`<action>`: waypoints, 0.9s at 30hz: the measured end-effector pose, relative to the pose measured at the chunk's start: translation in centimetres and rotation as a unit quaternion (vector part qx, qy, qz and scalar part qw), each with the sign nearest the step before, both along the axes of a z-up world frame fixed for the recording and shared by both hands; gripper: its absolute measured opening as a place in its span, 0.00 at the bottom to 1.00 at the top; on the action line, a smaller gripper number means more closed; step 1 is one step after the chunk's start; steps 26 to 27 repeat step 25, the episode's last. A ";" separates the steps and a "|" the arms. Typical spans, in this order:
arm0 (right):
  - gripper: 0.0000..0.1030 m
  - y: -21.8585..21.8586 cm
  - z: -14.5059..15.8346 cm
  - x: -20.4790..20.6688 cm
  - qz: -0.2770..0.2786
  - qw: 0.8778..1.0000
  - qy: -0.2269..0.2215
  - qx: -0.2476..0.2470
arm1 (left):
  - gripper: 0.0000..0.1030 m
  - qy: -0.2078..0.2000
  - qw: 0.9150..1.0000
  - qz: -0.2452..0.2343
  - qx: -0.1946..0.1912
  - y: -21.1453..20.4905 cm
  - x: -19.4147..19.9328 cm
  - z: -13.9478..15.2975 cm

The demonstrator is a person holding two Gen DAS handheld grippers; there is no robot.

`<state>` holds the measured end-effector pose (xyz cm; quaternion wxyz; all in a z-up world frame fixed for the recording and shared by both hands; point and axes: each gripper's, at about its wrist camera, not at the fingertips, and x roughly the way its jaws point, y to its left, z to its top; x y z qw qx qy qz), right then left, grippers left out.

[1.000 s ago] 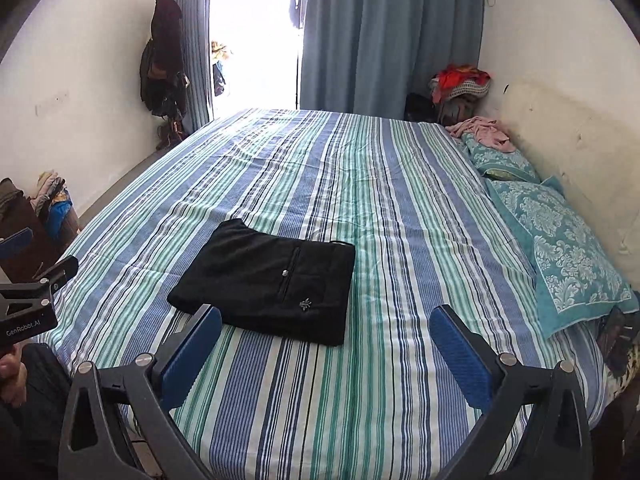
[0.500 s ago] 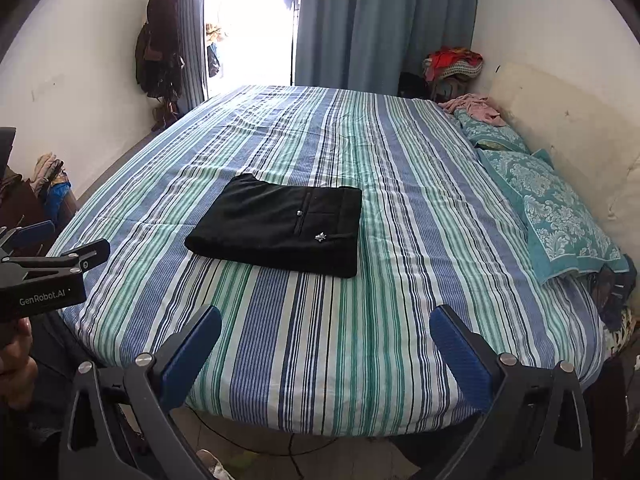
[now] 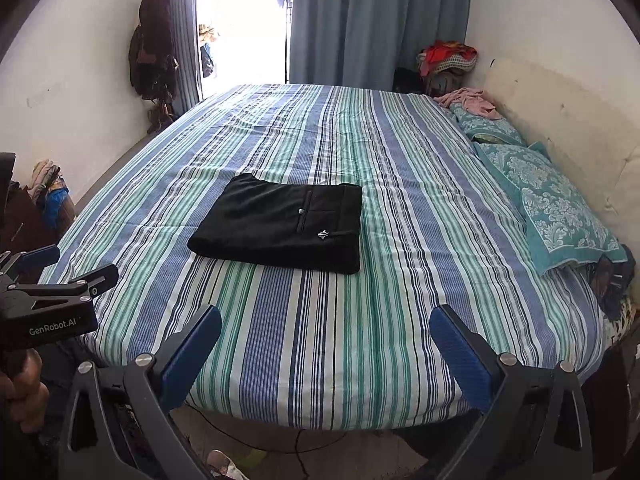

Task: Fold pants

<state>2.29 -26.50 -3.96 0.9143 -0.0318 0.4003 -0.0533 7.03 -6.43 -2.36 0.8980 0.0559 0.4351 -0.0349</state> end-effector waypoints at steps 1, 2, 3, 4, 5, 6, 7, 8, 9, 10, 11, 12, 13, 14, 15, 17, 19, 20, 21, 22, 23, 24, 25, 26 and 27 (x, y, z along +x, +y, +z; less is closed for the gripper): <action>1.00 0.0 -0.1 -0.1 0.000 1.000 0.001 0.000 | 0.98 0.000 1.000 -0.001 0.000 -0.1 0.0 0.0; 1.00 0.0 -0.1 -0.1 0.000 1.000 0.001 0.000 | 0.98 0.000 1.000 -0.002 0.000 -0.1 -0.1 0.0; 1.00 0.0 -0.2 -0.1 0.000 1.000 0.001 0.000 | 0.98 0.000 1.000 -0.003 0.000 -0.1 -0.1 0.0; 1.00 0.0 -0.2 -0.1 0.000 1.000 0.002 0.000 | 0.98 -0.001 1.000 -0.003 0.000 -0.1 -0.1 0.1; 1.00 0.1 -0.2 -0.1 0.000 1.000 0.001 0.000 | 0.98 -0.002 1.000 -0.003 0.000 -0.1 -0.1 0.1; 1.00 0.1 -0.1 -0.1 0.000 1.000 0.000 -0.001 | 0.98 -0.002 1.000 -0.002 0.001 -0.1 -0.1 0.1; 1.00 0.2 -0.1 -0.1 0.000 1.000 -0.001 -0.001 | 0.98 -0.002 1.000 -0.002 0.001 -0.1 -0.1 0.2; 1.00 0.2 -0.1 -0.1 0.000 1.000 -0.002 -0.002 | 0.98 -0.002 1.000 -0.003 0.002 -0.2 -0.1 0.2; 1.00 0.2 0.0 0.0 0.001 1.000 -0.003 -0.002 | 0.98 -0.001 1.000 -0.003 0.002 -0.2 -0.1 0.1; 1.00 0.3 0.0 -0.1 0.001 1.000 -0.003 -0.002 | 0.98 0.000 1.000 -0.004 0.002 -0.2 -0.1 0.1; 1.00 0.3 -0.1 -0.1 0.002 1.000 -0.003 -0.002 | 0.98 0.000 1.000 -0.005 0.002 -0.3 -0.1 0.1; 1.00 0.4 -0.2 -0.1 0.003 1.000 -0.003 -0.001 | 0.98 0.001 1.000 -0.006 0.001 -0.3 -0.1 0.1; 1.00 0.4 -0.2 -0.1 0.002 1.000 -0.002 0.000 | 0.98 0.001 1.000 -0.006 0.001 -0.3 -0.1 0.1; 1.00 0.3 -0.2 -0.1 0.003 1.000 0.000 0.000 | 0.98 0.001 1.000 -0.007 0.002 -0.4 0.0 0.1; 1.00 0.3 -0.3 -0.1 0.002 1.000 0.000 0.001 | 0.98 0.001 1.000 -0.007 0.002 -0.4 -0.1 0.1; 1.00 0.3 -0.3 -0.1 0.001 1.000 0.000 0.002 | 0.98 0.001 1.000 -0.008 0.001 -0.4 -0.1 0.0; 1.00 0.3 -0.3 -0.1 0.001 1.000 0.000 0.002 | 0.98 0.002 1.000 -0.009 0.002 -0.5 -0.1 0.0; 1.00 0.3 -0.3 -0.1 0.001 1.000 0.000 0.002 | 0.98 0.004 1.000 -0.011 0.003 -0.5 -0.1 -0.1; 1.00 0.3 -0.3 0.0 0.002 1.000 0.000 0.001 | 0.98 0.003 1.000 -0.012 0.001 -0.5 -0.1 -0.1; 1.00 0.3 -0.3 0.0 0.002 1.000 0.001 0.001 | 0.98 0.002 1.000 -0.013 0.000 -0.5 -0.2 -0.1; 1.00 0.3 -0.3 0.0 0.002 1.000 0.001 0.002 | 0.98 0.000 1.000 -0.013 0.002 -0.5 -0.3 -0.1; 1.00 0.3 -0.3 0.0 0.002 1.000 0.001 0.003 | 0.98 -0.001 1.000 -0.013 0.007 -0.7 -0.3 -0.1; 1.00 0.3 -0.3 0.0 0.002 1.000 0.001 0.003 | 0.98 -0.002 1.000 -0.012 0.011 -0.8 -0.3 -0.1; 1.00 0.3 -0.3 0.0 0.002 1.000 0.001 0.003 | 0.98 -0.002 1.000 -0.012 0.011 -0.8 -0.3 -0.1; 1.00 0.3 -0.3 0.0 0.002 1.000 0.001 0.003 | 0.98 -0.002 1.000 -0.012 0.011 -0.8 -0.3 -0.1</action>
